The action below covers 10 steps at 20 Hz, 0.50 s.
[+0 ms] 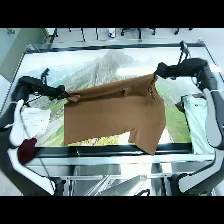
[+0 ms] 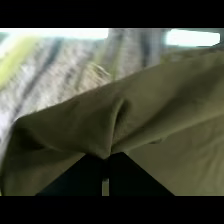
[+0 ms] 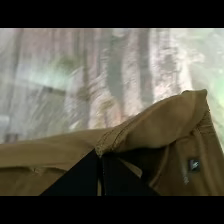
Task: Fold the shirts.
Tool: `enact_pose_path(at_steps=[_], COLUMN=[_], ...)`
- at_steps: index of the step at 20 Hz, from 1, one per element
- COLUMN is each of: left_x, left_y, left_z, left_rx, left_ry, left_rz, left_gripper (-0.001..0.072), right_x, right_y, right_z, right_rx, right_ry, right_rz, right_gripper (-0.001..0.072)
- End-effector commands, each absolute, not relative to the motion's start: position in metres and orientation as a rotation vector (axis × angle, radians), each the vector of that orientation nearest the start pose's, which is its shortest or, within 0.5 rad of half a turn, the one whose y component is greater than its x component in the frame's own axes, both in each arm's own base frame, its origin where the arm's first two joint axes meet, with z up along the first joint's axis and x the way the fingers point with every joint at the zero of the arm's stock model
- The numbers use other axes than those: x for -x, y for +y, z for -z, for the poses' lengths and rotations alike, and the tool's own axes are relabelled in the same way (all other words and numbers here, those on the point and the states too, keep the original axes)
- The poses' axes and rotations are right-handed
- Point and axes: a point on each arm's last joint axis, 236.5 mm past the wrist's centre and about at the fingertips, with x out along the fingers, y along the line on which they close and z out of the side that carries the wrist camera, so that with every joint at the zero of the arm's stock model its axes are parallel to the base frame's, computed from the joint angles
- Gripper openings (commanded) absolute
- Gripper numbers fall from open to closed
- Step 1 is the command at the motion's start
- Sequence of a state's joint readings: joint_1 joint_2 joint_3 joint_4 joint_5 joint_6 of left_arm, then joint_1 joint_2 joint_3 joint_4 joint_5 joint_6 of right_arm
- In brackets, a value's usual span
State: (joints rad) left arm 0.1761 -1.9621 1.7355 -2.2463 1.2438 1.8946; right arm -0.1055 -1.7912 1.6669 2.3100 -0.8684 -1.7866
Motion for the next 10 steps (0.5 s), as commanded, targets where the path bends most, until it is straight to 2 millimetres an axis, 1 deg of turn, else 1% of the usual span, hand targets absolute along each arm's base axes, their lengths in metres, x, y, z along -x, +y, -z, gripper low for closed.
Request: enact_pose_path(at_steps=[1,3,4,5,7,9,10], left_x=[-0.566,-0.600,-0.613,-0.616,-0.606,-0.590,-0.586], left_y=[-0.049,-0.044,-0.041,-0.038,-0.037,-0.043,-0.046], left_z=[0.097,0.076,0.066,0.060,0.057,0.050,0.045], left_rx=[0.450,0.409,0.387,0.373,0.299,0.207,0.184], left_ry=[1.271,1.141,1.078,1.042,1.031,1.043,1.049], left_rz=[0.494,0.463,0.443,0.430,0.460,0.550,0.581], left_gripper=[0.0014,0.0014,0.0014,0.0014,0.0014,0.0014,0.0014], right_x=[-0.620,-0.620,-0.615,-0.609,-0.593,-0.579,-0.573], right_y=[0.030,0.019,0.015,0.015,0.015,0.014,0.015], right_z=[-0.003,-0.004,-0.001,0.004,0.013,0.021,0.025], right_rx=[-0.627,-0.633,-0.638,-0.635,-0.602,-0.567,-0.544], right_ry=[0.776,0.773,0.795,0.831,0.906,0.974,1.007], right_rz=[-0.157,-0.143,-0.146,-0.157,-0.175,-0.174,-0.174], right_gripper=[0.0020,0.0020,0.0020,0.0020,0.0019,0.0019,0.0019])
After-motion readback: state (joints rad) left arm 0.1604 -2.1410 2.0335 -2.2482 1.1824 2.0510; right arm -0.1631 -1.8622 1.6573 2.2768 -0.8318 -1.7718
